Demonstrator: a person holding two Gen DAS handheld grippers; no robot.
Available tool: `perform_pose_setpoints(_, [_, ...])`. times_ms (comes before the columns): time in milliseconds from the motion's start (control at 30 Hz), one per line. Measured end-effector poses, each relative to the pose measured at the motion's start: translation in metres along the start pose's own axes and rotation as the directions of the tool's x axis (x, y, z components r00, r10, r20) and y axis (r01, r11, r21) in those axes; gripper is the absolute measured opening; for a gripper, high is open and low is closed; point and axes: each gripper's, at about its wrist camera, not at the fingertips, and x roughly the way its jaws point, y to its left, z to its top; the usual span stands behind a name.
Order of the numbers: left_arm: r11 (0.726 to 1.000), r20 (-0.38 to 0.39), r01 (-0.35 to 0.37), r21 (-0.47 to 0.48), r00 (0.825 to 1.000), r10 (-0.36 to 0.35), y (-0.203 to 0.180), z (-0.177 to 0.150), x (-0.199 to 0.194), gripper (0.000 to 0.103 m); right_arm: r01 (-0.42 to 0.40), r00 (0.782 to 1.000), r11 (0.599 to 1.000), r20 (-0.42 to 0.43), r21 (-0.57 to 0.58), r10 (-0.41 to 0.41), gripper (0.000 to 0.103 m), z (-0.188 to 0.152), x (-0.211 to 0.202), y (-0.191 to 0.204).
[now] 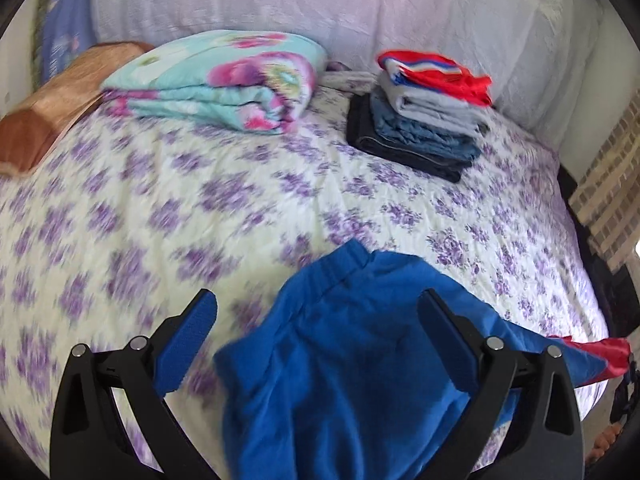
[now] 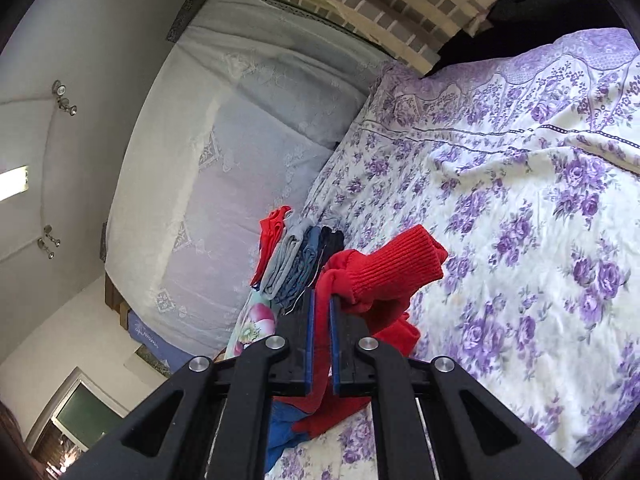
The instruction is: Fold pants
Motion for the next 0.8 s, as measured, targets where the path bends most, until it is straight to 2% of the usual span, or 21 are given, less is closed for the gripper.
perform_pose_setpoints(100, [0.988,-0.092,-0.037,0.149,0.994,0.051,-0.022,0.025,0.044,0.098,0.047,0.999,0.999,-0.014,0.026,-0.047,0.006,-0.001,0.006,-0.013])
perform_pose_setpoints(167, [0.978,-0.161,-0.059,0.199,0.983,0.092,-0.025,0.036,0.076,0.098,0.064,0.998,0.997,-0.016,0.046,-0.063,0.006,-0.003,0.008,-0.020])
perform_pose_setpoints(233, [0.982,-0.246,-0.040,0.186,0.965,0.086,-0.021,0.042,0.106,0.098,0.067,0.998,0.995,-0.019,0.070,-0.066,0.006,-0.001,0.012,-0.025])
perform_pose_setpoints(300, [0.989,-0.309,0.000,0.145,0.950,0.046,-0.014,0.046,0.127,0.098,0.076,0.997,0.994,-0.022,0.073,-0.075,0.006,0.001,0.016,-0.025])
perform_pose_setpoints(400, [0.993,-0.352,0.061,0.098,0.936,-0.023,-0.006,0.046,0.146,0.097,0.089,0.996,0.994,-0.029,0.061,-0.088,0.007,0.006,0.023,-0.025])
perform_pose_setpoints(467, [0.990,-0.378,0.125,0.071,0.922,-0.089,-0.005,0.042,0.152,0.081,0.096,0.995,0.993,-0.036,0.062,-0.094,0.007,0.008,0.028,-0.026])
perform_pose_setpoints(500, [0.987,-0.400,0.149,0.068,0.910,-0.110,-0.008,0.040,0.155,0.058,0.099,0.995,0.993,-0.039,0.064,-0.097,0.007,0.009,0.029,-0.026])
perform_pose_setpoints(533, [0.982,-0.429,0.177,0.064,0.894,-0.133,-0.011,0.036,0.159,0.053,0.100,0.994,0.993,-0.040,0.066,-0.098,0.007,0.008,0.030,-0.026])
perform_pose_setpoints(567, [0.981,-0.424,0.176,0.081,0.897,-0.126,-0.015,0.033,0.158,0.053,0.102,0.994,0.992,-0.042,0.070,-0.099,0.007,0.009,0.031,-0.028])
perform_pose_setpoints(633, [0.976,-0.414,0.185,0.114,0.902,-0.123,-0.023,0.030,0.155,0.045,0.102,0.994,0.992,-0.043,0.077,-0.099,0.007,0.009,0.032,-0.030])
perform_pose_setpoints(733, [0.970,-0.382,0.227,0.093,0.907,-0.175,-0.024,0.030,0.140,0.030,0.105,0.994,0.991,-0.044,0.078,-0.102,0.007,0.008,0.032,-0.030])
perform_pose_setpoints(800, [0.970,-0.331,0.235,0.060,0.922,-0.203,-0.017,0.034,0.124,0.023,0.102,0.994,0.992,-0.049,0.080,-0.098,0.007,0.009,0.033,-0.029])
